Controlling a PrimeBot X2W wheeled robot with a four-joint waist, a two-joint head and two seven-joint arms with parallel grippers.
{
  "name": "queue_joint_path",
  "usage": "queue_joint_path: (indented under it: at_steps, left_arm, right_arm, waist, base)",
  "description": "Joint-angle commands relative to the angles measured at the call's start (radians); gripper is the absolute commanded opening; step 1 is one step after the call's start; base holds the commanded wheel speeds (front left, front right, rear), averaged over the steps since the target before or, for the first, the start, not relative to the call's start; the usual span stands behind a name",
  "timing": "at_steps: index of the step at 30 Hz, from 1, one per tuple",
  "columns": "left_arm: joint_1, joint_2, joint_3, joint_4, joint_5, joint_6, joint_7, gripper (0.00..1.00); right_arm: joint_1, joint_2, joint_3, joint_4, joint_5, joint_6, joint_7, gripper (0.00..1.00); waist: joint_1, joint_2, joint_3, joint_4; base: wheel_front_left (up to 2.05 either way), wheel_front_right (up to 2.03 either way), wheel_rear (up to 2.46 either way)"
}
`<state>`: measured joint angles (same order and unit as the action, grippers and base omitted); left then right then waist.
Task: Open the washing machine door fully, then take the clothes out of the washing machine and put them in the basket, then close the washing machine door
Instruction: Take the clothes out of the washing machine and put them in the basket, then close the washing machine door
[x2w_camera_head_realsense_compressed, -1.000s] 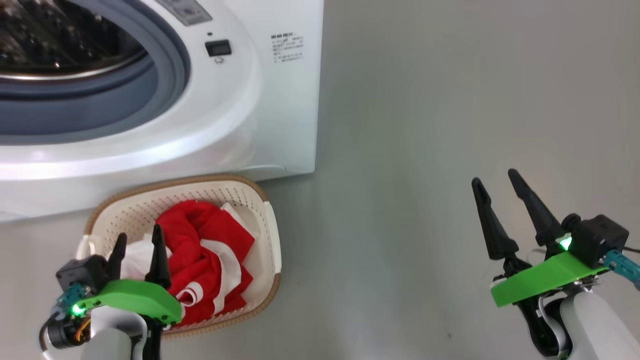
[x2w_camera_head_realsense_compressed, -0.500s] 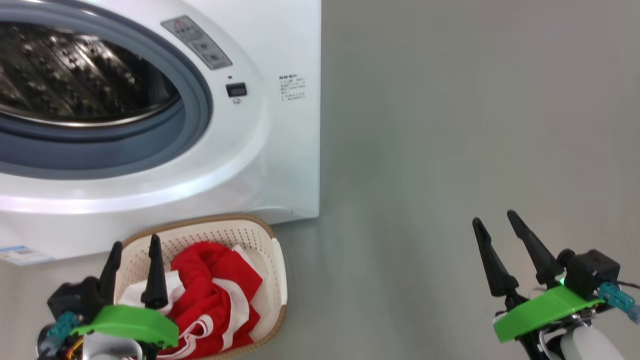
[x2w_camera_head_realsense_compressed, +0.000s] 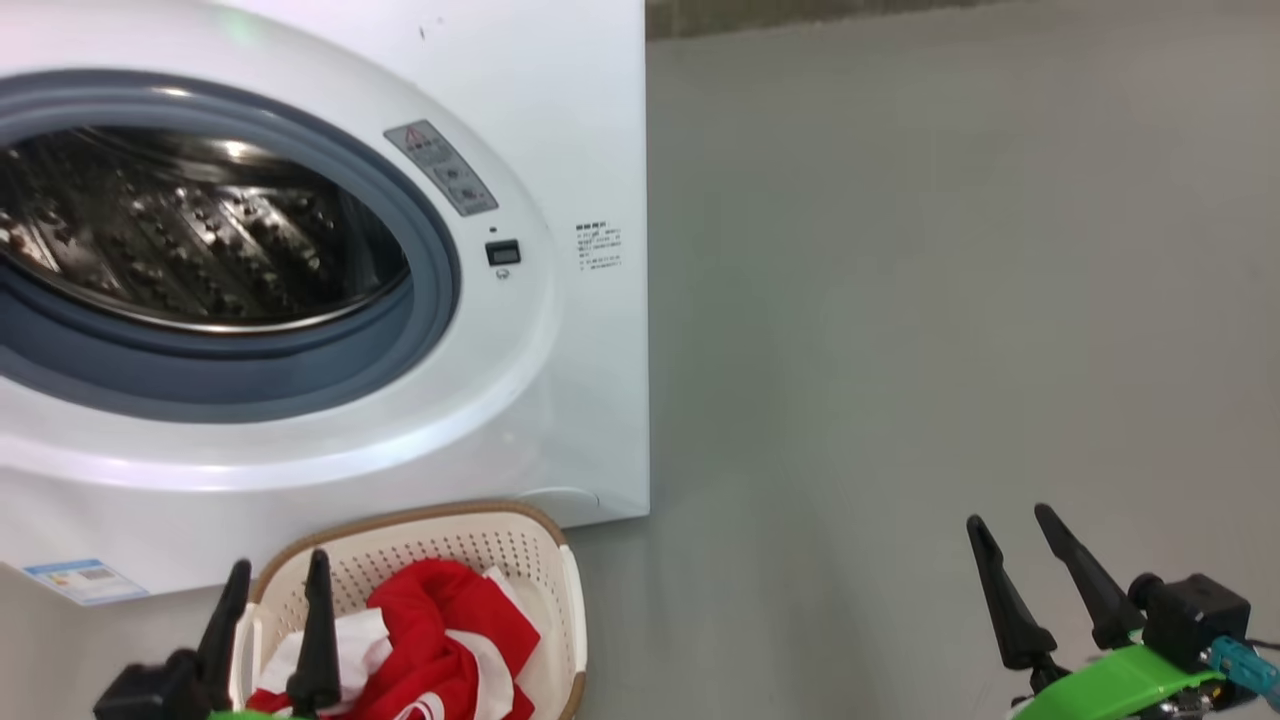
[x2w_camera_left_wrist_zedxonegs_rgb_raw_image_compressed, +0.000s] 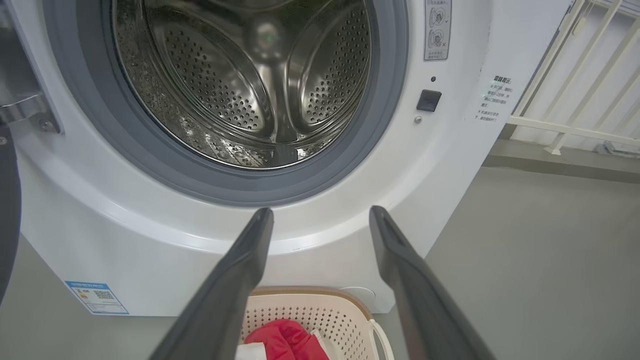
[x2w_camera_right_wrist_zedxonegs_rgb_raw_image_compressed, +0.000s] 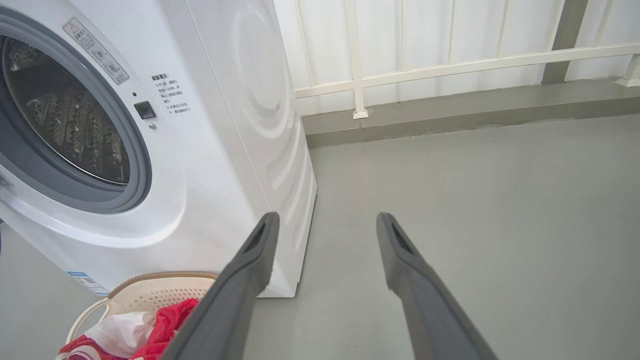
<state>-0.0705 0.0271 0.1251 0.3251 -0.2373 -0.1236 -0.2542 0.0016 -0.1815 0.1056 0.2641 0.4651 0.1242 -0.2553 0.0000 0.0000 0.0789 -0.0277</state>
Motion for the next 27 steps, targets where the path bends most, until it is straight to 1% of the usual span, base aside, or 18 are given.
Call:
queue_joint_path:
  at_steps: [1, 11, 27]
  left_arm:
    - [0.009, 0.023, 0.027, -0.038, 0.012, -0.002, -0.008, 1.0]
    - [0.116, 0.023, 0.031, -0.13, 0.016, 0.008, -0.008, 1.0]
    - [0.119, 0.023, 0.028, -0.148, 0.011, 0.016, -0.008, 1.0]
  right_arm:
    - [0.006, -0.018, 0.012, -0.02, 0.002, 0.007, -0.006, 1.0]
    - [0.053, -0.016, -0.007, -0.028, 0.001, 0.007, -0.006, 1.0]
    - [0.053, -0.01, -0.017, -0.03, -0.003, 0.007, -0.006, 1.0]
  waist:
    - [0.0, 0.0, -0.031, 0.0]
    - [0.0, 0.0, -0.053, -0.01]
    - [0.0, 0.0, -0.049, -0.015]
  base:
    - [0.0, 0.0, 0.0]
    - [0.0, 0.0, 0.0]
    - [0.0, 0.0, 0.0]
